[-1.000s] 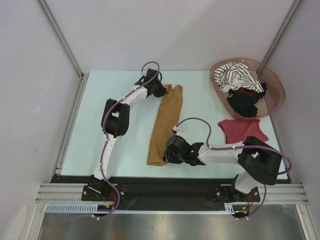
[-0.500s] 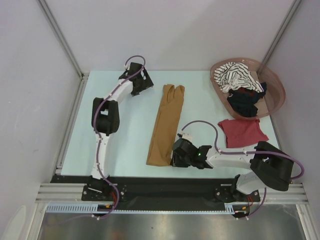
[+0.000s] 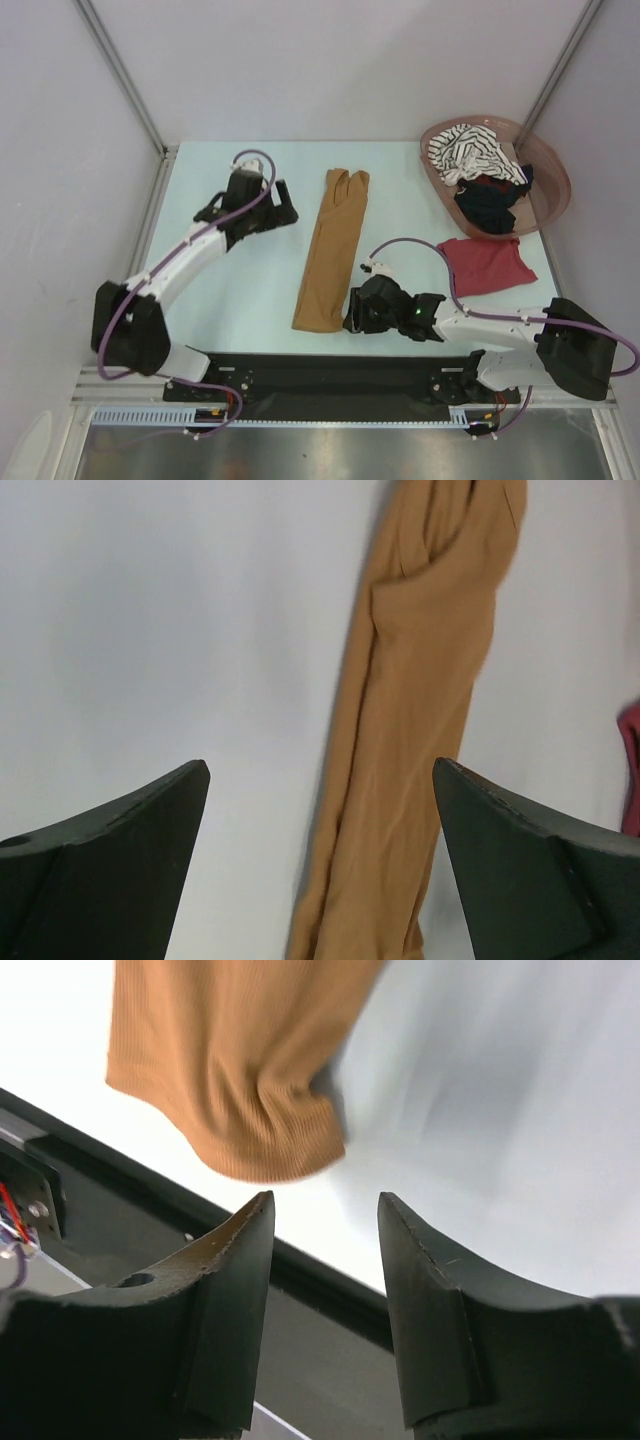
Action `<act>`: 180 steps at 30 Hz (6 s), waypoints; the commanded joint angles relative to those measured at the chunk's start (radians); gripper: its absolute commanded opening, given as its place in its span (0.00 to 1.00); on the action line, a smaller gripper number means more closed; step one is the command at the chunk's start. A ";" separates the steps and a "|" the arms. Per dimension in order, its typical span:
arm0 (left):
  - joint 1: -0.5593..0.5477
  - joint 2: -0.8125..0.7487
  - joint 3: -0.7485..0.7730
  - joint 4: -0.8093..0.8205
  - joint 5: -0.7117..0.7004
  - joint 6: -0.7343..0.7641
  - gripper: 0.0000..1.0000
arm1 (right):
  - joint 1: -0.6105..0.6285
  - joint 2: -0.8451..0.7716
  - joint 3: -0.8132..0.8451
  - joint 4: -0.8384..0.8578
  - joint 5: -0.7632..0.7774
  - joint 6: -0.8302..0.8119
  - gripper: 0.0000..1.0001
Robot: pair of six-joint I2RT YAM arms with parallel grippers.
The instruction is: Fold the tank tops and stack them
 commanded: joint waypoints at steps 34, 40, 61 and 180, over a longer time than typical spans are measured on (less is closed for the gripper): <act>-0.402 -0.412 -0.722 0.190 0.302 -0.197 0.97 | 0.007 -0.140 -0.172 -0.011 -0.043 0.170 0.47; -0.471 -0.414 -0.739 0.103 0.230 -0.255 0.92 | 0.017 -0.192 -0.203 0.015 -0.054 0.188 0.47; -0.482 -0.349 -0.832 0.242 0.240 -0.304 0.60 | 0.017 -0.154 -0.138 0.090 -0.014 0.146 0.48; -0.083 0.344 0.275 -0.051 0.099 0.015 0.74 | -0.669 0.544 0.667 -0.028 -0.253 -0.310 0.52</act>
